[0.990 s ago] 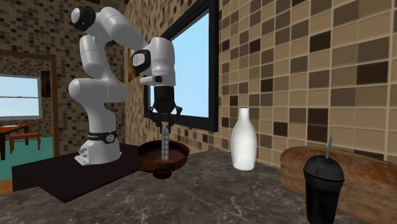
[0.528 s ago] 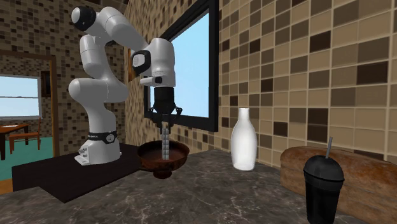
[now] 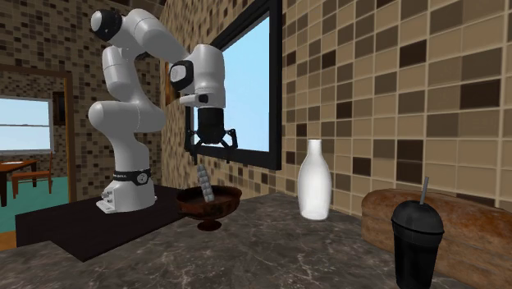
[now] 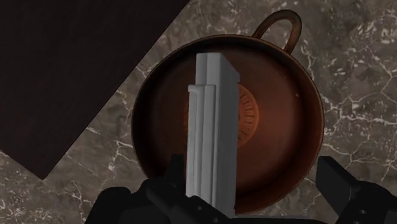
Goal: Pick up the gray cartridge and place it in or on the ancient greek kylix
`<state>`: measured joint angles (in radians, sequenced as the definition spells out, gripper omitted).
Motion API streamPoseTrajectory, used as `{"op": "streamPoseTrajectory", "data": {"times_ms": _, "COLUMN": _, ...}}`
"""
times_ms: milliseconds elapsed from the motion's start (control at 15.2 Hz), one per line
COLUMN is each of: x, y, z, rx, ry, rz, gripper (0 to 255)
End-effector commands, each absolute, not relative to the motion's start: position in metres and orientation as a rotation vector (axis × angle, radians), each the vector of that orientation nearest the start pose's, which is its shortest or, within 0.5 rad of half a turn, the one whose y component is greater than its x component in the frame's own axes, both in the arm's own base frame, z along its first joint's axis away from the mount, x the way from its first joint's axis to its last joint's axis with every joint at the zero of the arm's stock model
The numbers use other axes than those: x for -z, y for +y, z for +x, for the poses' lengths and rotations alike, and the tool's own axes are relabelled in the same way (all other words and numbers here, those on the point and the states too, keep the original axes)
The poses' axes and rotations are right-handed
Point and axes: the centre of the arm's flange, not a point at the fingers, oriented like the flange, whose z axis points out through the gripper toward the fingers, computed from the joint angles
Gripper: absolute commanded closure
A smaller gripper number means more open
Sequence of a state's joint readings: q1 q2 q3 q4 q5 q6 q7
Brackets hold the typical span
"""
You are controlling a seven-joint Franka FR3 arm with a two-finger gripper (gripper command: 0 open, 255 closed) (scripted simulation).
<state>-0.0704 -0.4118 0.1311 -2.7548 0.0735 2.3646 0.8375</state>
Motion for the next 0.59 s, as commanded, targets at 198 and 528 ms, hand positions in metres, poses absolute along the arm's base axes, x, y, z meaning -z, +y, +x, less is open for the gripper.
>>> {"op": "streamPoseTrajectory", "data": {"times_ms": 198, "x": -0.375, "y": 0.022, "z": 0.37, "rx": 0.026, "ry": 1.276, "rz": -2.862, "gripper": 0}}
{"op": "streamPoseTrajectory", "data": {"times_ms": 528, "x": -0.375, "y": 0.022, "z": 0.371, "rx": 0.026, "ry": 1.276, "rz": -2.862, "gripper": 0}}
